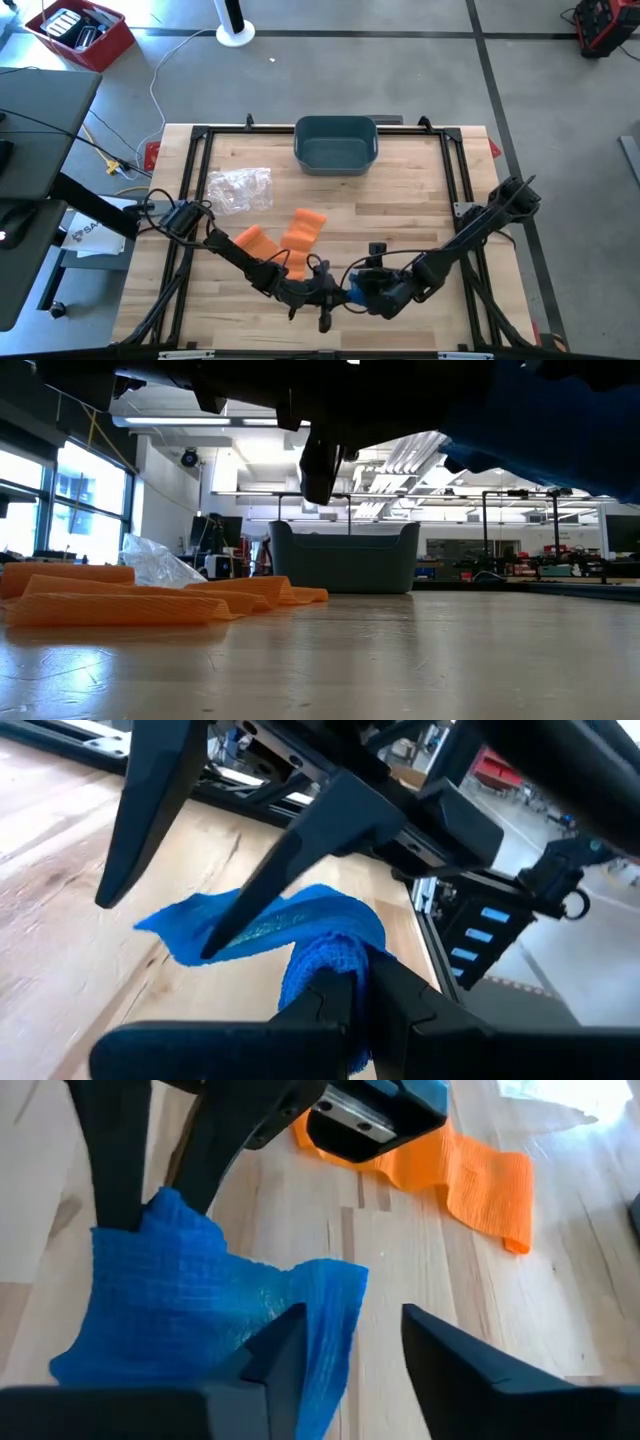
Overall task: Roll bandage
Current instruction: Roll the blue bandage
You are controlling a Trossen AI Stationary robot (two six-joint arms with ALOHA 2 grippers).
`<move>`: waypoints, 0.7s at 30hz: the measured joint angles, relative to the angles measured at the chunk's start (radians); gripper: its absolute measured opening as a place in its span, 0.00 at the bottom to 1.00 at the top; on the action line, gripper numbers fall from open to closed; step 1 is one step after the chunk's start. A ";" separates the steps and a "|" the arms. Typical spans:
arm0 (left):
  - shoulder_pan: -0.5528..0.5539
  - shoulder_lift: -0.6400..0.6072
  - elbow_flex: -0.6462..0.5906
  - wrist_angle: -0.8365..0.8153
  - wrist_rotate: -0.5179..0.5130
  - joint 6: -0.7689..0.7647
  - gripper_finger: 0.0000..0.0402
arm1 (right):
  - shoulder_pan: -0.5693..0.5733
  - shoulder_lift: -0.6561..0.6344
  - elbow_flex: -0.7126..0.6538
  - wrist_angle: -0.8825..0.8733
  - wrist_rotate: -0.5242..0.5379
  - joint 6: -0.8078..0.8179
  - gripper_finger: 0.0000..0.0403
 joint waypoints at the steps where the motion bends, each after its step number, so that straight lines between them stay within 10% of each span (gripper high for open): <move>1: 0.000 0.000 0.000 0.006 -0.004 -0.007 0.01 | -0.002 0.000 0.000 -0.002 0.000 0.000 0.40; 21: 0.012 0.000 0.001 0.051 -0.033 -0.119 0.01 | -0.053 -0.092 0.000 -0.097 -0.094 0.015 0.46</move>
